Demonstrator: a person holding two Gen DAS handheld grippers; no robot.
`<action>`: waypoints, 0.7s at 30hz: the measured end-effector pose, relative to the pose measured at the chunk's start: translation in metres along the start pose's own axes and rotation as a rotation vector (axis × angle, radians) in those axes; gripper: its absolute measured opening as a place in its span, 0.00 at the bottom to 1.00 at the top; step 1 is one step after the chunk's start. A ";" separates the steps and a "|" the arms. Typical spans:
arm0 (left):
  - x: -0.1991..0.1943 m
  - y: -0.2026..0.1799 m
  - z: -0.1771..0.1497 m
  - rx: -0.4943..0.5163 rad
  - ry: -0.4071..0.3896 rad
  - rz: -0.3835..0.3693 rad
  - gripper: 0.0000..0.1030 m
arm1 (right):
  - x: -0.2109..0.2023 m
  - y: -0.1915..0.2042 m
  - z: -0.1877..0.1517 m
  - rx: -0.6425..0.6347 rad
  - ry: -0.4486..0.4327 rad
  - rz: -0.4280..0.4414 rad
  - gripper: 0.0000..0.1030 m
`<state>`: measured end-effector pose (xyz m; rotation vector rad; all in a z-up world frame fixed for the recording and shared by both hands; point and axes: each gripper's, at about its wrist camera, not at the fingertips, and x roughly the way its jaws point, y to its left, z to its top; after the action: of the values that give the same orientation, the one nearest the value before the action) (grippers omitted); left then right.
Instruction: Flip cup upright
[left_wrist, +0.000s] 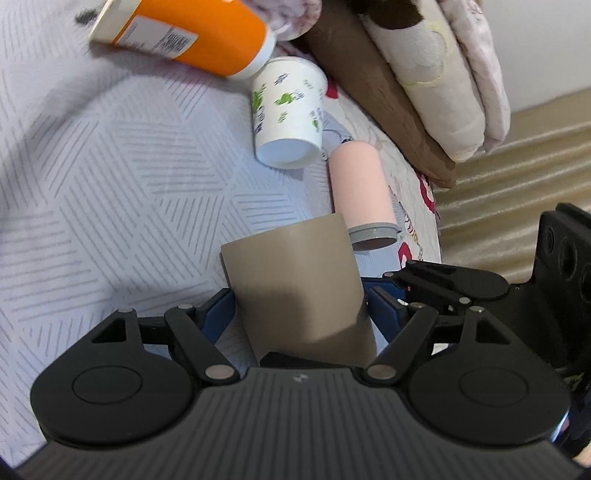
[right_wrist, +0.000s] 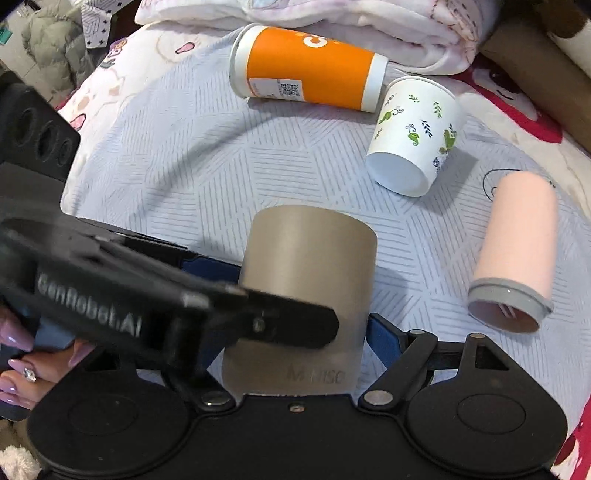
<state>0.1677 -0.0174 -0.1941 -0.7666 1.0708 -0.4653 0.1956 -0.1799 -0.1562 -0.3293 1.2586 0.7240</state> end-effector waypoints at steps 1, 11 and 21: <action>-0.002 -0.005 -0.002 0.042 -0.014 0.008 0.75 | -0.001 0.002 -0.002 -0.007 -0.013 -0.006 0.82; -0.024 -0.058 -0.028 0.502 -0.171 0.195 0.72 | -0.013 0.029 -0.065 -0.075 -0.449 -0.130 0.81; -0.024 -0.064 -0.043 0.706 -0.281 0.195 0.69 | 0.020 0.035 -0.094 -0.082 -0.809 -0.295 0.80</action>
<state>0.1193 -0.0575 -0.1425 -0.0931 0.6388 -0.5073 0.1056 -0.2041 -0.1980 -0.2418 0.4037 0.5633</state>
